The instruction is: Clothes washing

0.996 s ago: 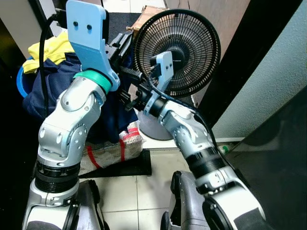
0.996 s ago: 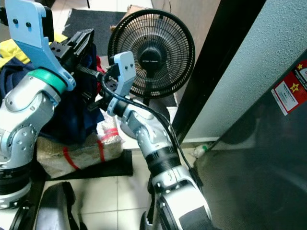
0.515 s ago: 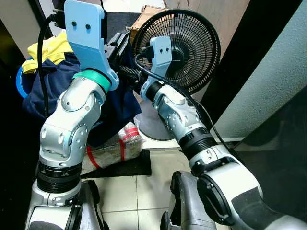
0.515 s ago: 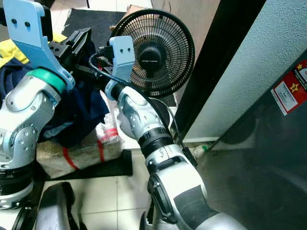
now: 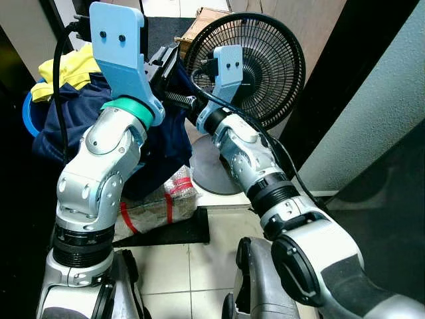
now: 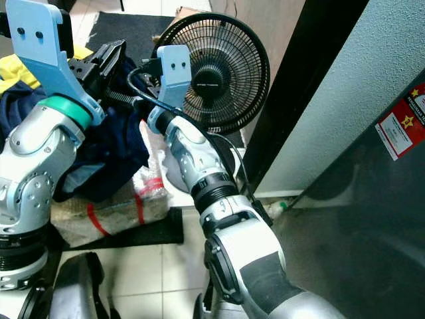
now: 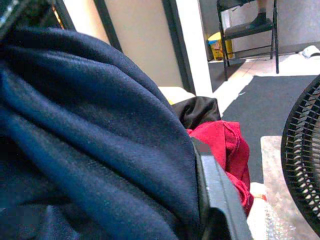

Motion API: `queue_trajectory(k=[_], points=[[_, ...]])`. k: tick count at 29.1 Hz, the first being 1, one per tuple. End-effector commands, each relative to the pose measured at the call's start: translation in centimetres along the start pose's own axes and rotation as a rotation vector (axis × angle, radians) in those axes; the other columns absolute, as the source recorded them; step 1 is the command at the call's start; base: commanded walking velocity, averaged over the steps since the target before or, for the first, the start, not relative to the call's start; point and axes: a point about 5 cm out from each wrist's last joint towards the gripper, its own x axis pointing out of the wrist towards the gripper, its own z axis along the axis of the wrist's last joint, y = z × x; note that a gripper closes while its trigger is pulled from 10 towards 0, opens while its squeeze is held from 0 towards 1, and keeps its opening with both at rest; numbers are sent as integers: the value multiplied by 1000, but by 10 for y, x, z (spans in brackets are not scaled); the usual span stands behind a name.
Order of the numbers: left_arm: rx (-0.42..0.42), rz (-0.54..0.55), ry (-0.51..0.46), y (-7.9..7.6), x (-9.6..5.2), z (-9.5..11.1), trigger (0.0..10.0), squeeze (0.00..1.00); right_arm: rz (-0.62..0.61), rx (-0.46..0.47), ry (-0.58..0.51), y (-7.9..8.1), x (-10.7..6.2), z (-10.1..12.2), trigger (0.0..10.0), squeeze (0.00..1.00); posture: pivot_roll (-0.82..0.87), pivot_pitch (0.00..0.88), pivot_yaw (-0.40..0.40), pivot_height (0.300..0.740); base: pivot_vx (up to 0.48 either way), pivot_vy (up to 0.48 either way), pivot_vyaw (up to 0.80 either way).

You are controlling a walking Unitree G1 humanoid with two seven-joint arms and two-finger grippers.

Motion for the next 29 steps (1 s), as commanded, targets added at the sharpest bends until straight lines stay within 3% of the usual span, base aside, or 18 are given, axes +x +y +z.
queue_trajectory(k=[1,13,14,16,17,26,28,29], points=[[2,9,0,2,-1,-2,10000,0,-6,13,-1,1,1,-1,0,0,75,115,-55,495,0,0,0],[3,9,3,2,-2,-2,10000,0,-5,25,-23,1,2,0,0,0,75,113,-52,495,0,0,0],[2,5,3,1,-2,-3,10000,157,-4,28,-26,1,2,1,784,0,74,111,-51,495,0,0,0],[2,5,3,1,-2,-3,10000,157,-4,28,-26,1,2,1,784,0,74,111,-51,495,0,0,0],[-4,-3,4,1,-1,-3,10000,1000,-2,31,-30,1,2,1,10000,0,74,110,-50,495,0,0,0],[-3,-26,12,1,-5,-5,10000,1000,16,18,-57,-1,0,5,10000,0,80,105,-48,495,0,0,0],[4,-28,14,2,-8,-5,10000,1000,32,-24,-103,-13,-15,9,10000,0,73,104,-45,495,0,0,0],[1,-28,13,3,-10,-6,10000,1000,29,-56,-138,-25,-32,14,10000,0,64,104,-40,495,0,0,0]])
